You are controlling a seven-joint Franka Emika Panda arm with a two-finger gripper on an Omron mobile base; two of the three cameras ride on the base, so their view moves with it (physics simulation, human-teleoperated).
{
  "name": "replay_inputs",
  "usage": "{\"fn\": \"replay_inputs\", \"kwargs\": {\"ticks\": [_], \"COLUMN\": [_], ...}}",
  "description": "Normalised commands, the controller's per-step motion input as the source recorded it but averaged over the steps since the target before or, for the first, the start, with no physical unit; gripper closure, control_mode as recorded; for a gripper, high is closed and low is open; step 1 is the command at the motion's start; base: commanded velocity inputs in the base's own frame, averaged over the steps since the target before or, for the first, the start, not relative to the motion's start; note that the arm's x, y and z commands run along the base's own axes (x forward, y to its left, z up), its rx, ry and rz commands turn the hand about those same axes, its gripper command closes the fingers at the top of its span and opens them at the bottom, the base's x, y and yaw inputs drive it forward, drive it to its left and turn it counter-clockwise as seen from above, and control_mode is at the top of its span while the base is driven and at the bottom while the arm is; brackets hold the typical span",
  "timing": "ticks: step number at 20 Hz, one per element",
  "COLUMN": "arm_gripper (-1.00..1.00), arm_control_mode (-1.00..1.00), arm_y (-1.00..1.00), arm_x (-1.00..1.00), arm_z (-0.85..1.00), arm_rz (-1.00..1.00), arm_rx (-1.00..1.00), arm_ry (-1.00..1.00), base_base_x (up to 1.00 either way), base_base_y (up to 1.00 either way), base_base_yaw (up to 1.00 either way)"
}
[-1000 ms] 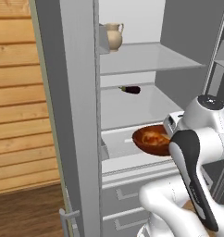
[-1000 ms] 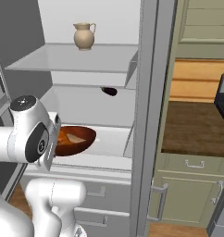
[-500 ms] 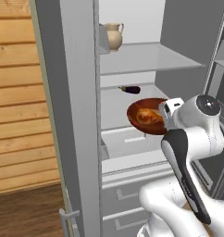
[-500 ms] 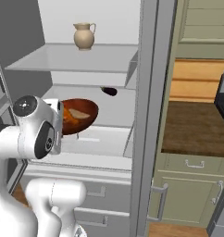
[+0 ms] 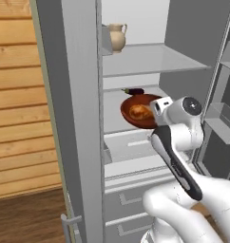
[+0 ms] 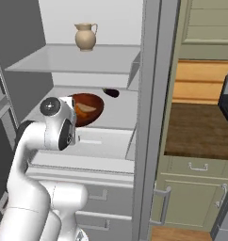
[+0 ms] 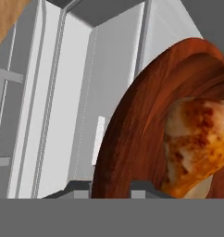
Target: Pick the chicken drumstick and sweet potato from their plates and place them in the bowl. Then put the bowl in the fridge.
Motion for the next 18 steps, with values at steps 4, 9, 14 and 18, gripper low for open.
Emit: {"fn": "replay_inputs", "kwargs": {"ticks": [4, 9, 14, 18], "arm_gripper": [1.0, 1.0, 1.0, 1.0], "arm_control_mode": [-1.0, -1.0, -1.0, -1.0], "arm_y": [0.13, 0.1, 0.07, 0.01], "arm_x": [0.55, 0.47, 0.4, 0.82], "arm_z": [-0.36, -0.23, -0.45, -0.09], "arm_rz": [0.01, 0.05, 0.05, 0.01], "arm_rx": [-0.03, 0.0, 0.0, 0.0], "arm_ry": [0.18, 0.03, 0.0, 0.0], "base_base_x": [0.0, 0.0, 0.0, 0.0], "base_base_y": [0.0, 0.0, 0.0, 0.0], "base_base_yaw": [0.0, 0.0, 0.0, 0.0]}}
